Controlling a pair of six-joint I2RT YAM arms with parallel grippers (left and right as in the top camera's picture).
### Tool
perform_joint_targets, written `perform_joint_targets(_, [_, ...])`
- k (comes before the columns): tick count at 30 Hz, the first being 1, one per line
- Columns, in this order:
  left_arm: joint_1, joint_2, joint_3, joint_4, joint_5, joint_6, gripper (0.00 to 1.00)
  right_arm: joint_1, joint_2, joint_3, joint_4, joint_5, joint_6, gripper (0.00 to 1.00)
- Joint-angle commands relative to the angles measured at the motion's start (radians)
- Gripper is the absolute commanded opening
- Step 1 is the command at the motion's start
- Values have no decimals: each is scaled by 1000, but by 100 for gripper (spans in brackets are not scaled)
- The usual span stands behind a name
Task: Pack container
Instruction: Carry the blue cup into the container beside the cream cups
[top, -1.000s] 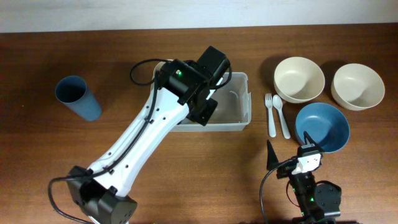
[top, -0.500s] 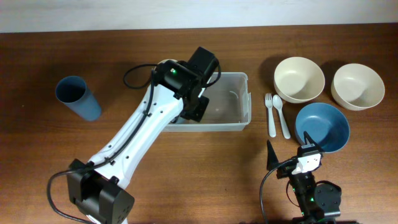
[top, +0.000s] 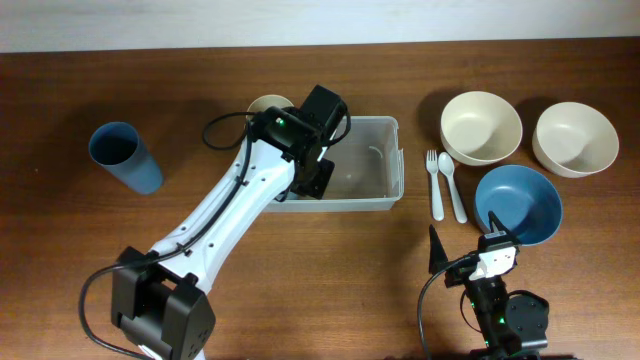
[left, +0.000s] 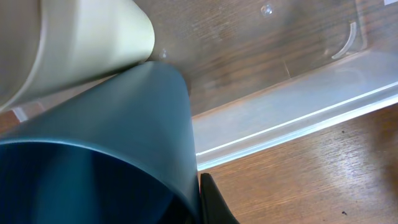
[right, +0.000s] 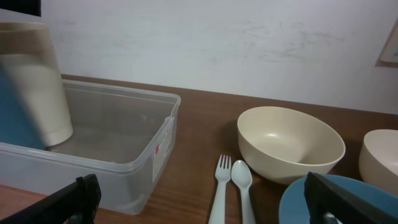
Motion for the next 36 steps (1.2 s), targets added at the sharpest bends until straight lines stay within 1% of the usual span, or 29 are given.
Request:
perform_joint_targets(1, [5, 3, -8, 11, 11, -12, 2, -6, -8, -5, -6, -3, 1, 99])
perform_joint_targets(3, [5, 3, -8, 15, 10, -12, 2, -6, -8, -5, -6, -3, 1, 99])
perform_joint_targets(4, [5, 3, -8, 16, 10, -12, 6, -6, -8, -5, -6, -2, 1, 99])
perform_joint_targets(6, [5, 3, -8, 16, 10, -12, 16, -6, -8, -5, -6, -2, 1, 99])
perform_joint_targets(7, [5, 3, -8, 15, 10, -12, 20, -6, -8, -5, -6, -3, 1, 99])
perform_joint_targets(9, [5, 3, -8, 12, 10, -12, 24, -6, -8, -5, -6, -3, 1, 99])
perform_joint_targets(16, [5, 3, -8, 8, 11, -12, 24, -6, -8, -5, -6, -3, 1, 99])
perform_joint_targets(20, [5, 3, -8, -1, 11, -12, 23, -6, -8, -5, -6, -3, 1, 99])
perform_joint_targets(21, [5, 3, -8, -3, 11, -12, 21, -6, -8, -5, -6, -3, 1, 99])
perform_joint_targets(26, [5, -3, -5, -10, 11, -12, 20, -6, -8, -5, -6, -3, 1, 99])
perform_joint_targets(30, [5, -18, 19, -27, 10, -12, 25, -6, -8, -5, -6, -2, 1, 99])
perform_joint_targets(34, [5, -31, 74, -70, 10, -12, 32, -6, -8, -5, -6, -3, 1, 99])
perform_joint_targets(36, [5, -33, 102, -93, 10, -12, 33, -6, -8, -5, -6, -2, 1, 99])
